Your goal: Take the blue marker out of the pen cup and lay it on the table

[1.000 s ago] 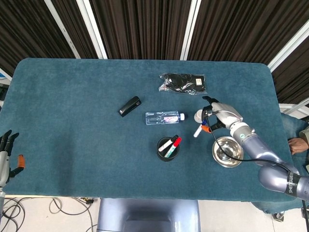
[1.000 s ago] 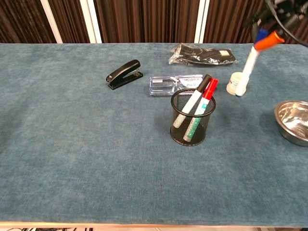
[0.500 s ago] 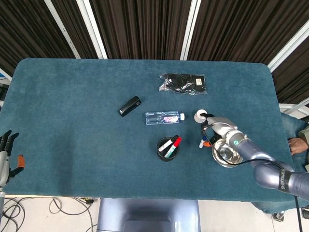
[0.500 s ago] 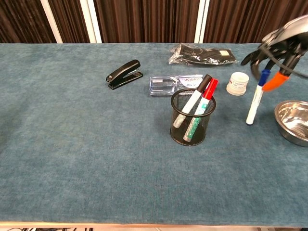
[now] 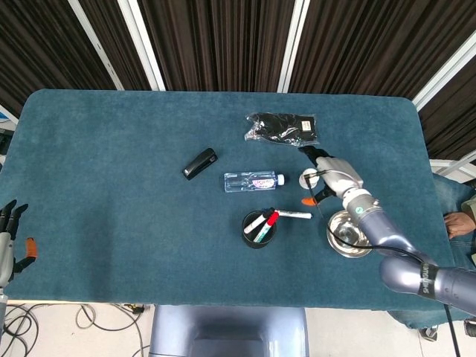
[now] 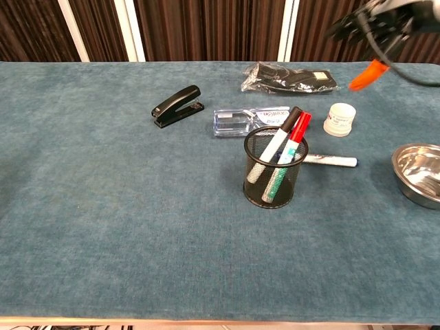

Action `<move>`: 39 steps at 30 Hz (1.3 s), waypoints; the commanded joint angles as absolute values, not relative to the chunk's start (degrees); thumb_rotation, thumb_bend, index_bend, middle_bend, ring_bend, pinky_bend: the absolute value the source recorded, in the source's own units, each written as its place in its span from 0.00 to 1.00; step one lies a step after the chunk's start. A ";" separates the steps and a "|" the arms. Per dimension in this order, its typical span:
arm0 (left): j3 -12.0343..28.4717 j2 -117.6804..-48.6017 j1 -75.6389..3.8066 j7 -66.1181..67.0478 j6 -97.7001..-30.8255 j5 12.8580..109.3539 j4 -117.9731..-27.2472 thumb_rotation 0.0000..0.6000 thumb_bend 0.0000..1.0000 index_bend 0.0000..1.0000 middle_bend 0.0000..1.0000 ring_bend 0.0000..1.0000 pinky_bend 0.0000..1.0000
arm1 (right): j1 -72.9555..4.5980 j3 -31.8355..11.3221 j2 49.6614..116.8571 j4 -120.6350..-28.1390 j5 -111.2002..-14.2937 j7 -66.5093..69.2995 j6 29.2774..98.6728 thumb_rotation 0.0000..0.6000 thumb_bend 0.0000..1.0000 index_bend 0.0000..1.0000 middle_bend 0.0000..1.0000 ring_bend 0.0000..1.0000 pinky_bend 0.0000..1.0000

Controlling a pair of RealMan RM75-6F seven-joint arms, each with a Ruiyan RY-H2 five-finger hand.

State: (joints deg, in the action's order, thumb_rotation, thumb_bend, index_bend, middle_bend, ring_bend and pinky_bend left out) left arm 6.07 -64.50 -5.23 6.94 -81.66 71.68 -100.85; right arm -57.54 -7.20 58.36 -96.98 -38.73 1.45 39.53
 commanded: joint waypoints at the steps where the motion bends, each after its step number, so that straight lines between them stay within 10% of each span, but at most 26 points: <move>1: 6.04 -64.53 -5.20 6.98 -81.73 71.74 -100.84 1.00 0.59 0.10 0.00 0.00 0.00 | -55.34 -6.73 56.16 -98.06 -40.68 1.42 40.49 1.00 0.11 0.00 0.00 0.00 0.16; 22: 5.93 -65.07 -5.12 8.23 -82.57 72.35 -100.24 1.00 0.59 0.10 0.00 0.00 0.00 | -21.11 6.17 66.31 -96.89 -70.95 -7.49 89.55 1.00 0.13 0.00 0.00 0.00 0.16; 39: 5.95 -65.11 -5.07 8.28 -82.74 72.52 -100.19 1.00 0.59 0.10 0.00 0.00 0.00 | -12.41 5.80 72.16 -91.39 -78.25 -8.22 94.64 1.00 0.13 0.00 0.00 0.00 0.16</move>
